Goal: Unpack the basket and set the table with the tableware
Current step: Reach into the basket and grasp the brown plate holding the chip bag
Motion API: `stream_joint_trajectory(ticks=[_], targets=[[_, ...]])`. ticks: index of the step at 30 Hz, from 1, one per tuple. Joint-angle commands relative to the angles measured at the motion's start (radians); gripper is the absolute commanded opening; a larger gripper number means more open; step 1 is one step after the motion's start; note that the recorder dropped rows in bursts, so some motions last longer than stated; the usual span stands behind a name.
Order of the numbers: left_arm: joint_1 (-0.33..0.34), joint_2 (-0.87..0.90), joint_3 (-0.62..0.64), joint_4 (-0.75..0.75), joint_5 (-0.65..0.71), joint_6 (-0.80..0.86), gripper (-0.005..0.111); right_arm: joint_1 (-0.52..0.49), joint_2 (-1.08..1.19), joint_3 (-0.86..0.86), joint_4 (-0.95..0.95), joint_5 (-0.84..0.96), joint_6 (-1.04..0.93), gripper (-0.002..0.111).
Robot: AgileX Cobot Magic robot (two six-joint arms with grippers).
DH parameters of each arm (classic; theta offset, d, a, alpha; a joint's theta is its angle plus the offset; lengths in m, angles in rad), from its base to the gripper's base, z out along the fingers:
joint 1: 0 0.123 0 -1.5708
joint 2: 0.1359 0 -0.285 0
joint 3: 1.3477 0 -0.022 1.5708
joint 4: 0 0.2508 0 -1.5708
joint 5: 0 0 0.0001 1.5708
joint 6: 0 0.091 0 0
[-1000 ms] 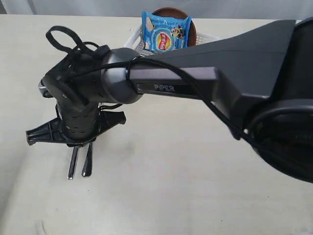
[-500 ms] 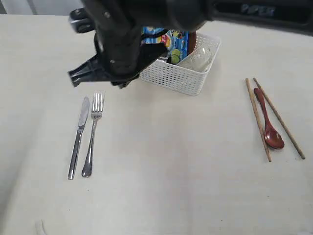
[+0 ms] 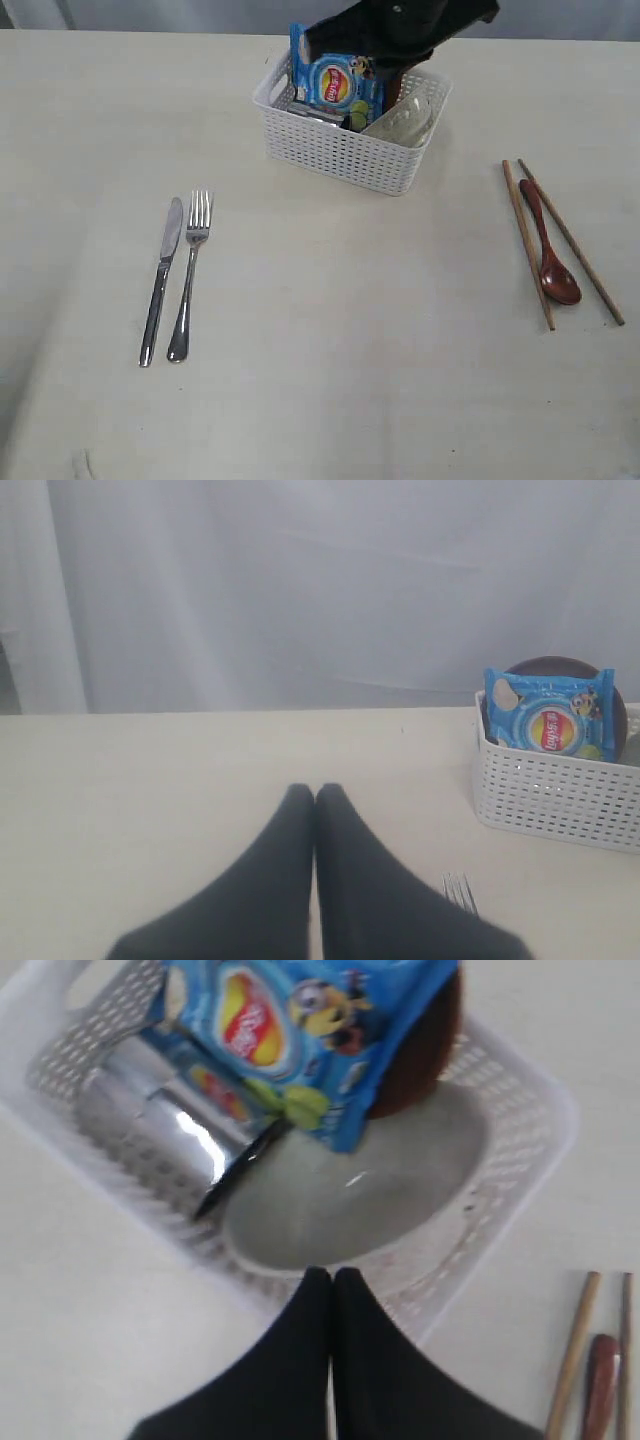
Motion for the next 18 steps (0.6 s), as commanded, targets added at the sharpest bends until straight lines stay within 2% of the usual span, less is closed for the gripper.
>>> stream_joint_trajectory(ticks=[1, 5, 12, 14, 17, 18], targets=[[-0.002, -0.004, 0.003, 0.002, -0.006, 0.001, 0.0, -0.082, -0.01, 0.0, -0.009, -0.007, -0.063, 0.0], [-0.002, -0.004, 0.003, 0.002, -0.006, 0.001, 0.0, -0.12, -0.01, 0.0, -0.009, 0.02, -0.104, 0.0], [-0.002, -0.004, 0.003, 0.002, -0.006, 0.001, 0.0, -0.138, 0.025, 0.0, -0.001, -0.202, -0.283, 0.0], [-0.002, -0.004, 0.003, 0.002, -0.006, 0.001, 0.0, -0.153, 0.038, 0.0, 0.05, -0.229, -0.328, 0.01], [-0.002, -0.004, 0.003, 0.002, -0.006, 0.001, 0.0, -0.199, 0.055, -0.001, 0.128, -0.287, -0.404, 0.047], [-0.002, -0.004, 0.003, 0.002, -0.006, 0.001, 0.0, -0.216, 0.055, -0.001, 0.166, -0.301, -0.451, 0.054]])
